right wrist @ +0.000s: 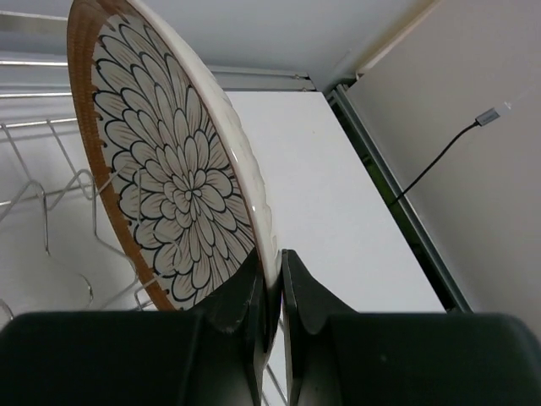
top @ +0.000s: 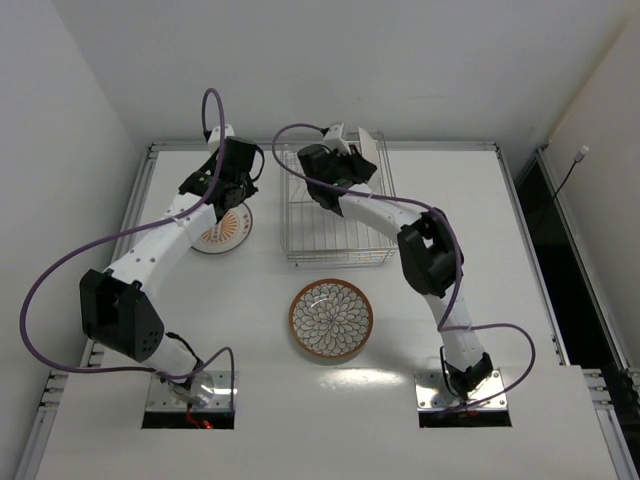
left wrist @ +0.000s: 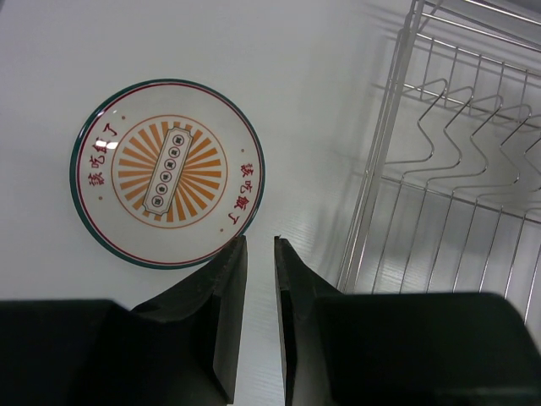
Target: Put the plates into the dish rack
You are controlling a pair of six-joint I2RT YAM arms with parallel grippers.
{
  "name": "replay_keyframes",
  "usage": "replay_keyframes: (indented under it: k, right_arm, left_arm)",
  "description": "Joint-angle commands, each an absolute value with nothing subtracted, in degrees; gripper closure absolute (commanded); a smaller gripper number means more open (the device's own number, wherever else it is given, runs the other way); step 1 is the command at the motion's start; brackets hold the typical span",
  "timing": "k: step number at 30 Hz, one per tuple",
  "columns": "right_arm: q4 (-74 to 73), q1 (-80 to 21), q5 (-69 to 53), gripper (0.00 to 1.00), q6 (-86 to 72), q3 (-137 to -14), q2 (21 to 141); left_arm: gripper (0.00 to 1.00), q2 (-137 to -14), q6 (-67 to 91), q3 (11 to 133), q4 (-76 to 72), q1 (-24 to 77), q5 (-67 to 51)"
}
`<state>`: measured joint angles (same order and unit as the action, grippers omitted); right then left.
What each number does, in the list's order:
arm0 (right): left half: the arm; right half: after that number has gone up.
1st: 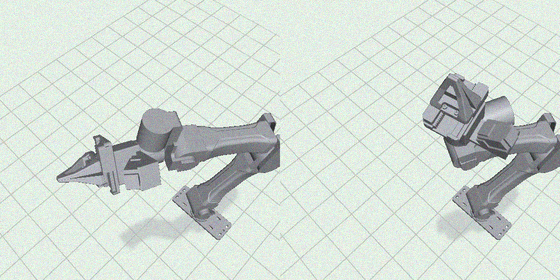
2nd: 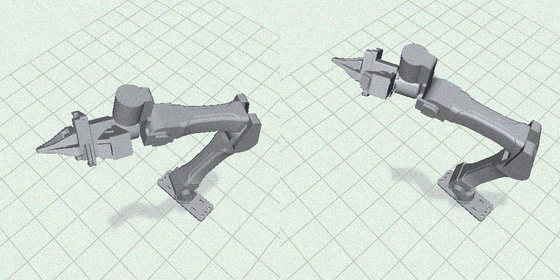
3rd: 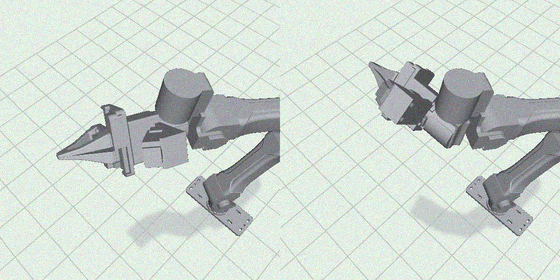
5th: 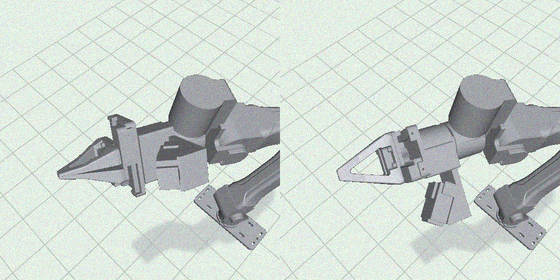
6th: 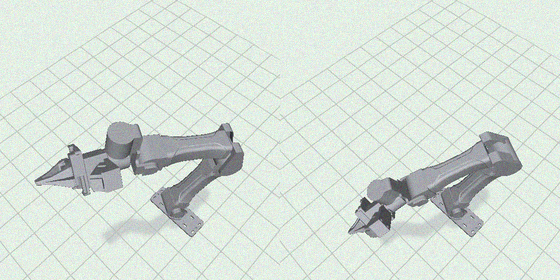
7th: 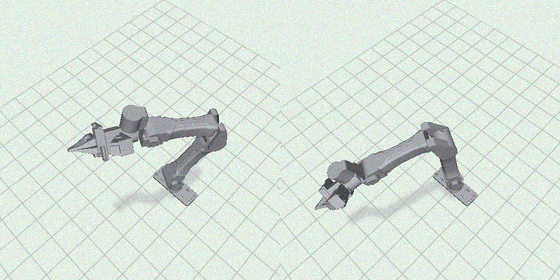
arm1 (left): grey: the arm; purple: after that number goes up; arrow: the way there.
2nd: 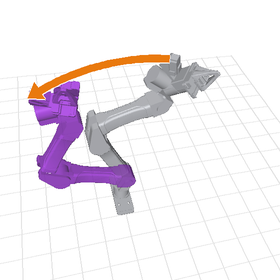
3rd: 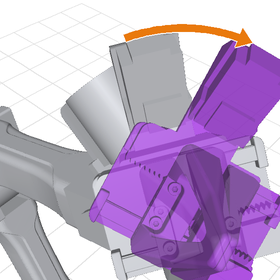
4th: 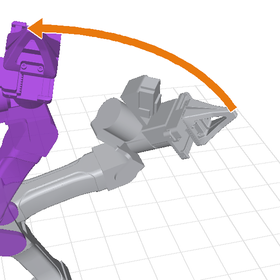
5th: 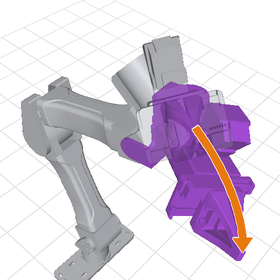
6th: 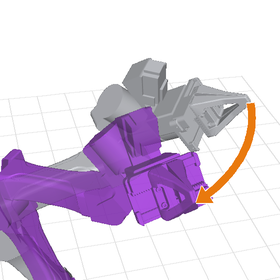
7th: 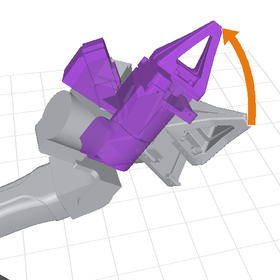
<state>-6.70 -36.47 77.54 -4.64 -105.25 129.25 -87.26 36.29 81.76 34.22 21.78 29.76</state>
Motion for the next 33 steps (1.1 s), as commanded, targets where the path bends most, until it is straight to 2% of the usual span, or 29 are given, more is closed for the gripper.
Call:
replay_keyframes:
  k: [1, 2, 3, 4, 6, 7, 13, 16, 18, 20, 21, 25, 28, 29, 30, 32, 33]
  right_arm:
    - [-2.54, -37.71, 82.88, 0.94, -3.16, -108.72, 129.37]
    - [-3.51, -37.71, 82.88, 0.92, -4.38, -108.72, 129.38]
    - [-4.56, -38.23, 82.88, 0.84, -5.61, -108.72, 129.38]
    - [-6.4, -38.23, 82.88, 0.69, -6.84, -108.72, 129.38]
    - [-8.95, -38.23, 81.74, 0.62, -10.27, -108.72, 128.24]
    - [-9.92, -38.23, 80.61, 0.55, -11.41, -108.72, 127.62]
    - [-17.13, -38.76, 75.95, 0.48, -17.92, -109.25, 118.94]
    - [-19.59, -39.37, 73.49, 0.37, -18.46, -106.28, 112.01]
    - [-22.4, -39.98, 69.19, 0.35, -20.21, -103.2, 107.25]
    - [-25.04, -39.99, 65.24, 0.3, -23.45, -95.74, 98.24]
    - [-25.83, -39.99, 58.43, 0.3, -24.86, -92.15, 94.52]
    - [-21.01, -38.5, 40.98, 0.25, -27.76, -66.96, 77.14]
    - [-21.35, -38.5, 31.31, 0.24, -31.01, -56.21, 70.86]
    - [-21.36, -38.5, 29.03, 0.24, -33.03, -53.73, 67.53]
    - [-21.36, -38.5, 24.48, 0.23, -34.26, -51.27, 65.85]
    - [-19.17, -39.02, 19.71, 0.23, -37.77, -43.62, 60.42]
    - [-18.38, -39.02, 16.29, 0.22, -38.84, -39.42, 58.73]
  left_arm:
    - [0.83, -86.84, 36.47, 82.18, 33.49, 22.15, 29.88]
    - [0.83, -86.84, 36.47, 82.18, 33.49, 22.15, 29.88]
    - [0.83, -86.84, 36.47, 82.18, 33.49, 22.15, 29.88]
    - [0.83, -86.84, 36.47, 82.18, 33.49, 22.15, 29.88]
    - [0.83, -86.84, 36.47, 82.18, 33.49, 22.15, 29.88]
    - [0.83, -86.84, 36.47, 82.18, 33.49, 22.15, 29.88]
    - [0.83, -86.84, 36.47, 82.18, 33.49, 22.15, 29.88]
    - [0.83, -86.84, 36.47, 82.18, 33.49, 22.15, 30.41]
    - [0.83, -86.84, 35.95, 82.18, 33.49, 22.15, 31.11]
    - [0.83, -87.36, 35.95, 82.18, 33.49, 22.15, 31.72]
    - [0.83, -87.36, 35.95, 82.18, 33.49, 22.15, 31.73]
    - [0.83, -86.84, 35.24, 82.18, 32.96, 22.15, 31.03]
    - [0.83, -87.36, 34.02, 81.65, 32.34, 22.15, 29.63]
    - [0.77, -87.36, 34.01, 81.65, 32.34, 22.15, 29.62]
    - [0.66, -87.89, 34.01, 81.65, 32.34, 22.15, 29.1]
    - [0.56, -87.89, 34.01, 81.65, 32.34, 22.15, 27.52]
    - [0.44, -87.37, 33.4, 81.65, 30.52, 22.15, 25.33]
